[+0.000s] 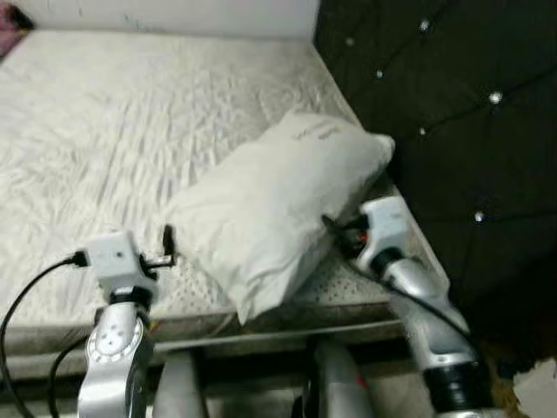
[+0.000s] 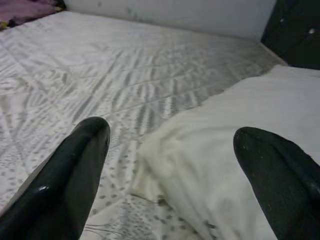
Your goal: Clean up the room
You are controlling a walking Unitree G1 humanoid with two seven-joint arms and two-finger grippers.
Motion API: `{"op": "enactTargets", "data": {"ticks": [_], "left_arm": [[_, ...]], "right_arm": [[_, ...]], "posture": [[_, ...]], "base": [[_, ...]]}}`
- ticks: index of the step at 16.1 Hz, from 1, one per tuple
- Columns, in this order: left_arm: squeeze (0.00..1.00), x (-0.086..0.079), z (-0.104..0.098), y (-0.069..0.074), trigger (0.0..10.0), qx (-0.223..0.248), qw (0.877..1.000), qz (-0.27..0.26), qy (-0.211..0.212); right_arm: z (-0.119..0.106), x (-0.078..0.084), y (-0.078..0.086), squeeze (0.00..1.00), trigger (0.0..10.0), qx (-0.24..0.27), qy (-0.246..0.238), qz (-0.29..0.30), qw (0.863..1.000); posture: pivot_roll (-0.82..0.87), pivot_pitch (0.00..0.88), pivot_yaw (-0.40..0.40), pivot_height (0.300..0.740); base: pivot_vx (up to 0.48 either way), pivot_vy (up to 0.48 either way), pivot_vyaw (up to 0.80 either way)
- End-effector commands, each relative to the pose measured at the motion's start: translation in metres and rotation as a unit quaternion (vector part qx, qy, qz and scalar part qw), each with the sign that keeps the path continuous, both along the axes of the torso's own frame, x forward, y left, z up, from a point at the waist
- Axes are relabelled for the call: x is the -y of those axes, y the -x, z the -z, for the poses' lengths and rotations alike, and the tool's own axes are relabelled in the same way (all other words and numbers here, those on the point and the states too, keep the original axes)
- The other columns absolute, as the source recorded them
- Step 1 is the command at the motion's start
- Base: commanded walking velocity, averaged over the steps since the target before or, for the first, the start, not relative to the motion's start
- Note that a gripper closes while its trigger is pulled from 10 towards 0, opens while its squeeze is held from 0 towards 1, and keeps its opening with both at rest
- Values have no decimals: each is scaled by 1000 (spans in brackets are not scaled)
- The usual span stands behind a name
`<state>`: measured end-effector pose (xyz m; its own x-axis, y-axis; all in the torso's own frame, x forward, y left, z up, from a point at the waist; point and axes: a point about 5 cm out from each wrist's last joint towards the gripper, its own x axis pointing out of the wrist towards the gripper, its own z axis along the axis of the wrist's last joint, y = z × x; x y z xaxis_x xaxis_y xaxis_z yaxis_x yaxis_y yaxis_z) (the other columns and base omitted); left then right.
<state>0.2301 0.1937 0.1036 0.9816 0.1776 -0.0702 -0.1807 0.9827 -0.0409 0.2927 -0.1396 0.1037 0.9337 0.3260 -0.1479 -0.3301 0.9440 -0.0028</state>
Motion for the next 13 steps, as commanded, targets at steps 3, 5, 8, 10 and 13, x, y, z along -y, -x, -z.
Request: {"op": "enactTargets", "data": {"ticks": [3, 5, 8, 10, 13], "left_arm": [[0, -8, 0, 3, 10000, -8, 1000, -19, -6], [0, -9, 1, 4, 10000, -13, 1000, -23, -9], [0, -15, 3, 14, 10000, -38, 998, -38, -30], [0, -22, 5, 27, 10000, -52, 997, -50, -40], [0, -27, 7, 31, 10000, -58, 995, -65, -41]], "right_arm": [[-3, -10, 0, 0, 10000, 5, -10, -26, 1000], [-1, -12, 0, 0, 10000, -4, -5, -40, 999], [3, -15, -2, 0, 10000, -24, 22, -83, 996], [8, -14, 0, 0, 10000, -44, 37, -118, 991], [8, -18, 0, 0, 10000, -38, 44, -139, 989]], "posture": [[-54, 0, -77, 582], [-50, 0, -78, 562], [-45, 0, -75, 557], [-35, 0, -75, 557], [-22, 8, -78, 557]], "base": [[0, 0, 0], [0, 0, 0], [0, 0, 0], [0, 0, 0], [0, 0, 533]]}}
